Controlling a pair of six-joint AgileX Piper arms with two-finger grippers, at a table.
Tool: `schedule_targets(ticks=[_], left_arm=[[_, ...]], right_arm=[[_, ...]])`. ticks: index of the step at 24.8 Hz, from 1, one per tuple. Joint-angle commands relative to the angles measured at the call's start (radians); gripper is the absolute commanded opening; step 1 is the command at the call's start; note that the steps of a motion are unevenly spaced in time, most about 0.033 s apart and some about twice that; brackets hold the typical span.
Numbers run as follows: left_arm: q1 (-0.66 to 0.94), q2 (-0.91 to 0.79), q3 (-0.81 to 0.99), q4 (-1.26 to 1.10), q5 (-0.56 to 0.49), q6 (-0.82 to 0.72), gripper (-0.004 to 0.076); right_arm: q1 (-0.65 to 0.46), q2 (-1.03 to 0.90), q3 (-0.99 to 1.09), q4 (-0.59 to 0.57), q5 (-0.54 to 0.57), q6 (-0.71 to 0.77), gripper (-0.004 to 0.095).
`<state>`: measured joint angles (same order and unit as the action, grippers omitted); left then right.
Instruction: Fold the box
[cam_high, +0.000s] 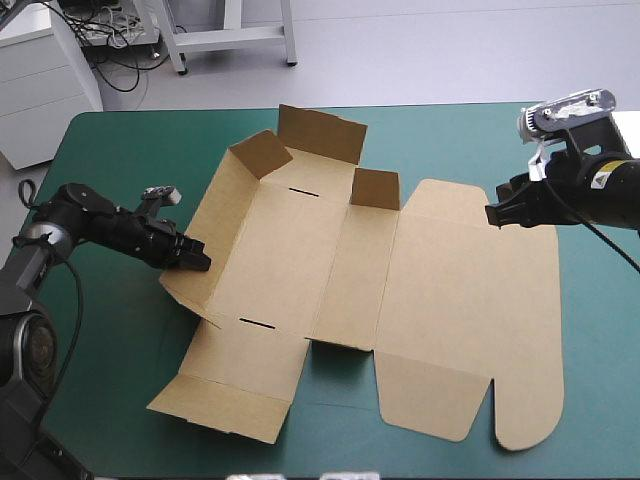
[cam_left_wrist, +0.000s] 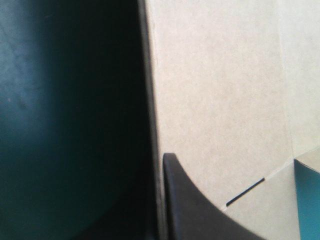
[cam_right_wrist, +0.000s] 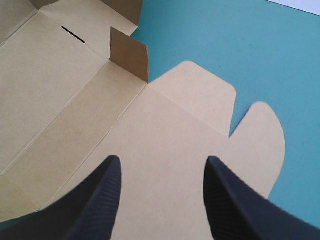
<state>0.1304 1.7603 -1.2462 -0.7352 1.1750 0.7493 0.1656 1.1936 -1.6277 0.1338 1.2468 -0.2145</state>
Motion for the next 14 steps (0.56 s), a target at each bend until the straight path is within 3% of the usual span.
schedule_targets(ticks=[1, 9, 12, 14], left_arm=[[-0.068, -0.026, -0.112, 0.068, 0.05, 0.002, -0.0032], [-0.197, 0.028, -0.364, 0.305, -0.028, 0.008, -0.0032], [-0.279, 0.096, -0.548, 0.469, -0.076, 0.021, -0.0032], [-0.339, 0.133, -0.657, 0.536, -0.116, 0.151, -0.0032]], right_arm=[[-0.004, -0.022, -0.022, 0.006, 0.001, -0.002, 0.0454], [-0.004, -0.022, -0.022, 0.002, 0.001, -0.002, 0.0454], [-0.004, -0.022, -0.022, 0.002, 0.001, -0.002, 0.0454], [-0.004, -0.022, -0.022, 0.002, 0.001, -0.002, 0.0454]])
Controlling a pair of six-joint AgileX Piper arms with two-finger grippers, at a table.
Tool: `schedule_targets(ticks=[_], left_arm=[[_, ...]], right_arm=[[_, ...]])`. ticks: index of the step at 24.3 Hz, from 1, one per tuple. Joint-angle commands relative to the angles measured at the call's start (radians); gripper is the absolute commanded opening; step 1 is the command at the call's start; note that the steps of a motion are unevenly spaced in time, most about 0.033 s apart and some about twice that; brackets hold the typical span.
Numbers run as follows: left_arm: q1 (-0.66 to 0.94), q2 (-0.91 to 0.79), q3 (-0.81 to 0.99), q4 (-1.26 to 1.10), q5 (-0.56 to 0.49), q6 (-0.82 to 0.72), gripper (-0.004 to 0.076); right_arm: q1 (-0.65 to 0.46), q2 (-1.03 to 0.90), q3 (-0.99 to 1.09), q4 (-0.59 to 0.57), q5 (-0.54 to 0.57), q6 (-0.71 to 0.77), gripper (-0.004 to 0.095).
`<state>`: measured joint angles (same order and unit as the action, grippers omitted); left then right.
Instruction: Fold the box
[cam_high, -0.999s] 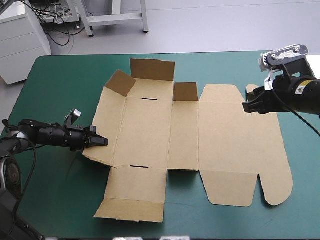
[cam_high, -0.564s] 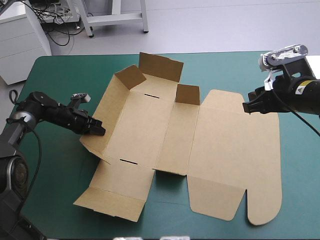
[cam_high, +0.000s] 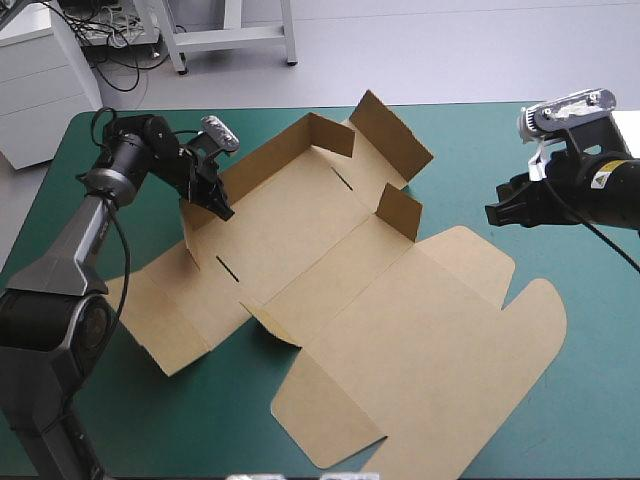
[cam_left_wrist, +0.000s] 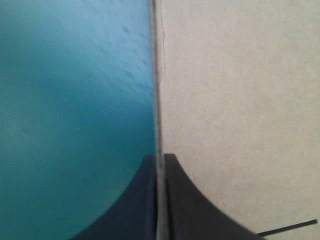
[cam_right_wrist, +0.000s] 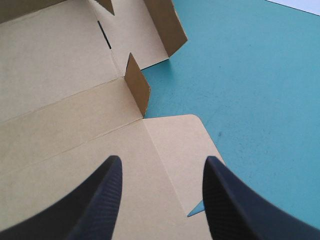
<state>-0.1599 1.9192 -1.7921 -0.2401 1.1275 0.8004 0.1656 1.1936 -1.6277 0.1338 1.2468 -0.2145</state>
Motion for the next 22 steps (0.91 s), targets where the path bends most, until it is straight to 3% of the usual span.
schedule_targets(ticks=[1, 3, 6, 9, 13, 22], left_arm=[[-0.07, -0.019, -0.138, 0.046, -0.091, 0.146, -0.0032], [-0.157, -0.012, -0.172, 0.08, -0.258, 0.248, -0.0032], [-0.233, -0.014, -0.172, 0.196, -0.36, 0.281, -0.0032], [-0.315, -0.018, -0.172, 0.257, -0.381, 0.353, -0.0032], [-0.375, -0.041, -0.17, 0.256, -0.392, 0.383, -0.0032], [-0.467, -0.153, -0.078, 0.334, -0.527, 0.306, -0.0032]], right_arm=[[-0.004, -0.022, -0.022, 0.002, 0.001, 0.005, 0.0454], [-0.004, -0.022, -0.022, -0.038, 0.001, 0.041, 0.0454], [-0.004, -0.031, -0.022, -0.119, 0.001, 0.056, 0.0454], [-0.004, -0.072, -0.003, -0.218, 0.001, 0.087, 0.0454], [-0.004, -0.177, 0.183, -0.268, 0.001, 0.105, 0.0454], [-0.004, -0.289, 0.378, -0.288, -0.042, 0.173, 0.0454]])
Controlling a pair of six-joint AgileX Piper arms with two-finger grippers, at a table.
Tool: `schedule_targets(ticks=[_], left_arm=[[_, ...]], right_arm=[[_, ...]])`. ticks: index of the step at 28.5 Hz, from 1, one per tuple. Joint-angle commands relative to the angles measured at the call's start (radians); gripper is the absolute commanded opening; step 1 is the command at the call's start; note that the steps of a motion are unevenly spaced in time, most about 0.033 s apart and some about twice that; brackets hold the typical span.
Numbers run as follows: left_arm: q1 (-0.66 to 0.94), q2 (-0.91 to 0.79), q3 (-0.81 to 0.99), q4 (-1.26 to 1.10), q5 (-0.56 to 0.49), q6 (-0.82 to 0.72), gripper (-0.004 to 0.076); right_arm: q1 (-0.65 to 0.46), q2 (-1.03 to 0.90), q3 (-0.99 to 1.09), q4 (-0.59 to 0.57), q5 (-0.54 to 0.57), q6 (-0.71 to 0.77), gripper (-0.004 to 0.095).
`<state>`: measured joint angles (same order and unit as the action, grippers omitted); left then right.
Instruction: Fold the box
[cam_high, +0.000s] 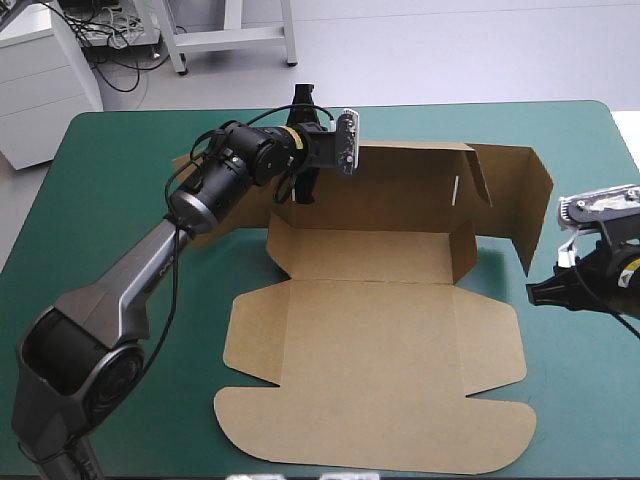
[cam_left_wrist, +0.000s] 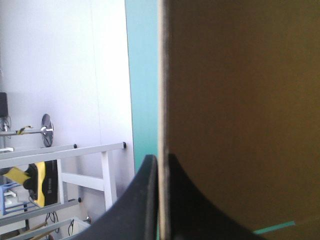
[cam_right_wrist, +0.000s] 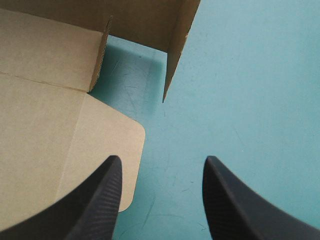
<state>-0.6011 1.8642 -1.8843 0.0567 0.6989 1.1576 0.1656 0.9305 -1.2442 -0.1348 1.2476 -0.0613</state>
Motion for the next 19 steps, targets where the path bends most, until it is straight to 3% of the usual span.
schedule_targets(ticks=[1, 12, 19], left_arm=[[-0.037, -0.112, 0.042, 0.073, -0.109, -0.083, -0.0032], [-0.135, -0.267, 0.418, 0.459, -0.315, -0.52, -0.0032], [-0.232, -0.286, 0.531, 0.909, -0.254, -0.96, -0.0032]], right_arm=[[-0.004, -0.027, -0.007, -0.019, -0.043, 0.02, 0.0454], [-0.004, -0.027, -0.007, -0.015, -0.095, 0.029, 0.0454], [-0.004, -0.025, -0.007, -0.012, -0.128, 0.037, 0.0454]])
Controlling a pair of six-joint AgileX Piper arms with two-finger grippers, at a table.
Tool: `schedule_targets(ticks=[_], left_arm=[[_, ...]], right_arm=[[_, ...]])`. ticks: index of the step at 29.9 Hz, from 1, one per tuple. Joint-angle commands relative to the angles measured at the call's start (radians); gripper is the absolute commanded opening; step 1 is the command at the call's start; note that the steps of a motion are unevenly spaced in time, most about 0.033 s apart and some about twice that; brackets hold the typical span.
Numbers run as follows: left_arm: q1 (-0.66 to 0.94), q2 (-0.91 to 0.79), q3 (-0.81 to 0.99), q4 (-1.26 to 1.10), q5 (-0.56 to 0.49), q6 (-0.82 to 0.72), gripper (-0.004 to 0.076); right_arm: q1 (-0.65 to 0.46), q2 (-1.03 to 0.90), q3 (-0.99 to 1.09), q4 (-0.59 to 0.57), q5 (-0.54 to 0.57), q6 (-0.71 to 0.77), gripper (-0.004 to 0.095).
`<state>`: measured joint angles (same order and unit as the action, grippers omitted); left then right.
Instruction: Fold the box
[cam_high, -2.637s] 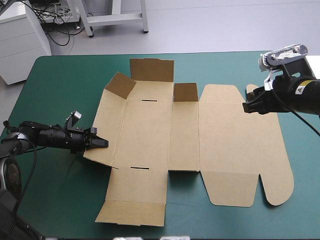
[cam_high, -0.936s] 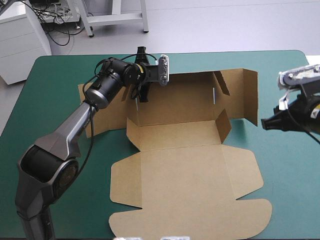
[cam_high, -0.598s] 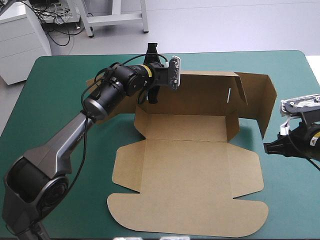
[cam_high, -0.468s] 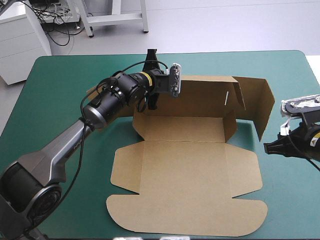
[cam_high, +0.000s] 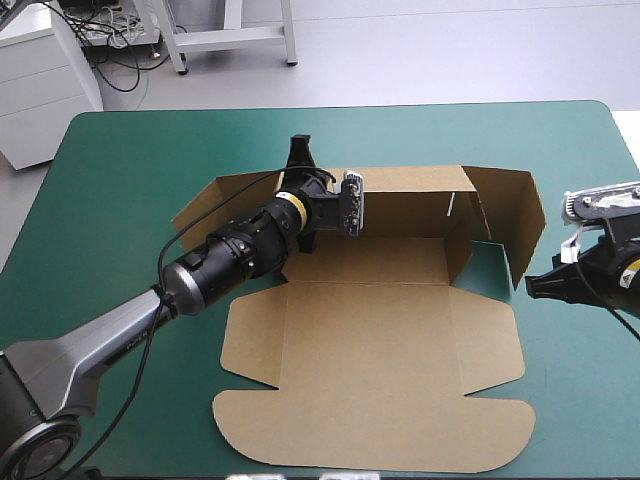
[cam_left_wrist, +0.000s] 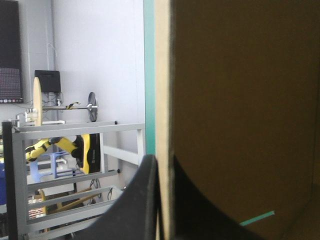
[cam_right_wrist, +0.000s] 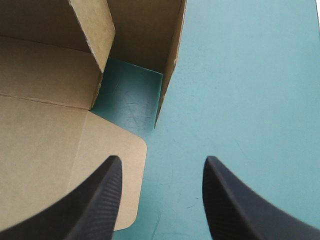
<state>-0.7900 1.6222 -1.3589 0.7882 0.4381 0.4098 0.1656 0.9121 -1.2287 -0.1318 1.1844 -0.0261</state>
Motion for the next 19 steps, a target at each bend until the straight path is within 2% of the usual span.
schedule_targets(ticks=[1, 5, 9, 14, 19], left_arm=[[-0.06, -0.044, 0.014, 0.245, 0.032, -0.283, -0.0032], [-0.114, -0.042, 0.035, 0.433, 0.103, -0.453, -0.0032], [-0.133, -0.042, 0.066, 0.514, 0.112, -0.545, -0.0032], [-0.133, -0.04, 0.076, 0.51, 0.152, -0.548, -0.0032], [-0.133, -0.026, 0.076, 0.475, 0.162, -0.548, -0.0032]], right_arm=[[-0.004, -0.007, -0.023, -0.017, -0.067, 0.002, 0.0454], [-0.016, -0.007, -0.025, -0.027, -0.092, 0.026, 0.0454], [-0.089, -0.005, -0.025, -0.008, -0.106, -0.003, 0.0454], [-0.222, 0.005, -0.025, 0.098, -0.12, -0.089, 0.0454], [-0.281, 0.069, -0.025, 0.175, -0.164, -0.115, 0.0454]])
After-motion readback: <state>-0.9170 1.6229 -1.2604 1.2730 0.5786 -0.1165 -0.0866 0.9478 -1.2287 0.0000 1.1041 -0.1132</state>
